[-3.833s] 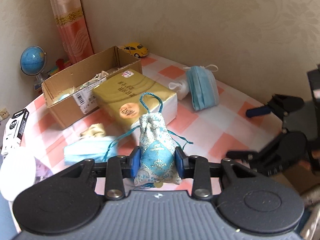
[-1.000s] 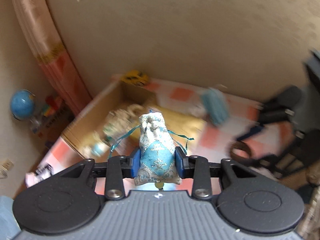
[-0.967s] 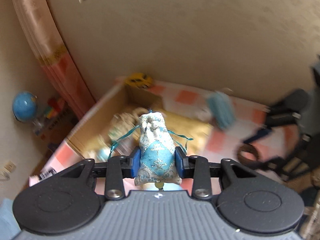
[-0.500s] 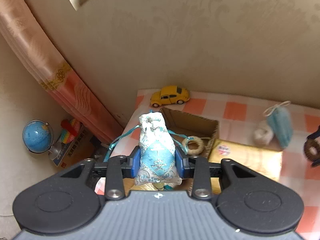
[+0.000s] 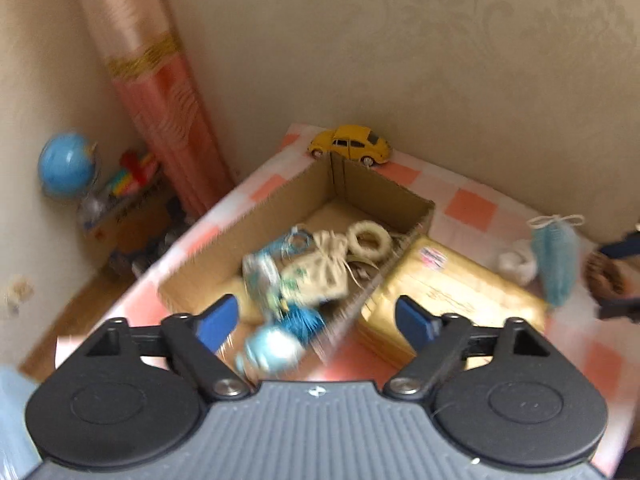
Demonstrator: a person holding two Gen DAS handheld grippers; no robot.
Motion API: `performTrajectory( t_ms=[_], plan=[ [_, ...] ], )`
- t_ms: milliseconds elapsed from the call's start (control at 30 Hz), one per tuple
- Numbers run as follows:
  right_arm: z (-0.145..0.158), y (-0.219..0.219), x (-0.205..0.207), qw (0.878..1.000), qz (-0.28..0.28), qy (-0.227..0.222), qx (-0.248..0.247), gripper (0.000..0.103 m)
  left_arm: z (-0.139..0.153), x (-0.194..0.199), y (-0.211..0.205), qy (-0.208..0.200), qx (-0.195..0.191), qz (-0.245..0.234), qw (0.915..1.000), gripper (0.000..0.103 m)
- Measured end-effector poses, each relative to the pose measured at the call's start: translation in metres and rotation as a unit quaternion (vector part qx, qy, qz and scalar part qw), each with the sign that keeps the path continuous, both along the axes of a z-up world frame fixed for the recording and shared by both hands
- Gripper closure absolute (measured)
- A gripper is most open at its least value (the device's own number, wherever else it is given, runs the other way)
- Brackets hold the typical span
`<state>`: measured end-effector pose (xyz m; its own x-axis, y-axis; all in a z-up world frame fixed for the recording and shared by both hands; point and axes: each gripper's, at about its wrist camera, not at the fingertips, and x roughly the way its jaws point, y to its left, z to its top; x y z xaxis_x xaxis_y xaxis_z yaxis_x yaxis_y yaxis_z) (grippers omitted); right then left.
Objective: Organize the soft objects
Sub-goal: 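Carry sachet and hair tie to box and open both tools inside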
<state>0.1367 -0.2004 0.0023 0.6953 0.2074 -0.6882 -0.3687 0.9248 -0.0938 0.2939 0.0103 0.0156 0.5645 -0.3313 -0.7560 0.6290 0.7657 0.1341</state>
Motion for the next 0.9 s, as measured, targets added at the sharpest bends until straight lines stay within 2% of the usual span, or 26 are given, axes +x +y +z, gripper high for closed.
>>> performTrajectory(
  t_ms=[100, 233, 467, 600, 767, 800, 867, 900],
  plan=[
    [0.01, 0.005, 0.018, 1.0, 0.011, -0.001, -0.004, 0.055, 0.008, -0.029, 0.011, 0.006, -0.028, 0.017, 0.9995, 0.015],
    [0.021, 0.015, 0.058, 0.999, 0.015, 0.007, -0.029, 0.055, 0.012, -0.066, 0.021, -0.005, -0.044, 0.034, 0.9984, 0.013],
    [0.034, 0.052, 0.138, 0.996, 0.025, 0.02, -0.081, 0.055, 0.003, -0.101, 0.026, -0.002, -0.029, 0.033, 0.999, 0.013],
    [0.028, 0.076, 0.178, 0.992, 0.035, 0.032, -0.117, 0.055, -0.001, -0.113, 0.031, 0.003, -0.037, 0.038, 0.9986, 0.013],
    [0.014, 0.093, 0.213, 0.99, 0.034, 0.048, -0.131, 0.054, -0.003, -0.123, 0.036, -0.004, -0.036, 0.049, 0.9981, 0.013],
    [0.012, 0.095, 0.217, 0.989, 0.034, 0.051, -0.133, 0.053, -0.003, -0.123, 0.037, -0.003, -0.037, 0.053, 0.9979, 0.013],
    [0.007, 0.099, 0.222, 0.988, 0.032, 0.052, -0.139, 0.04, -0.004, -0.124, 0.039, 0.0, -0.038, 0.058, 0.9976, 0.013],
    [0.005, 0.1, 0.223, 0.988, 0.032, 0.051, -0.142, 0.026, -0.005, -0.124, 0.04, 0.0, -0.038, 0.06, 0.9975, 0.013]
  ],
)
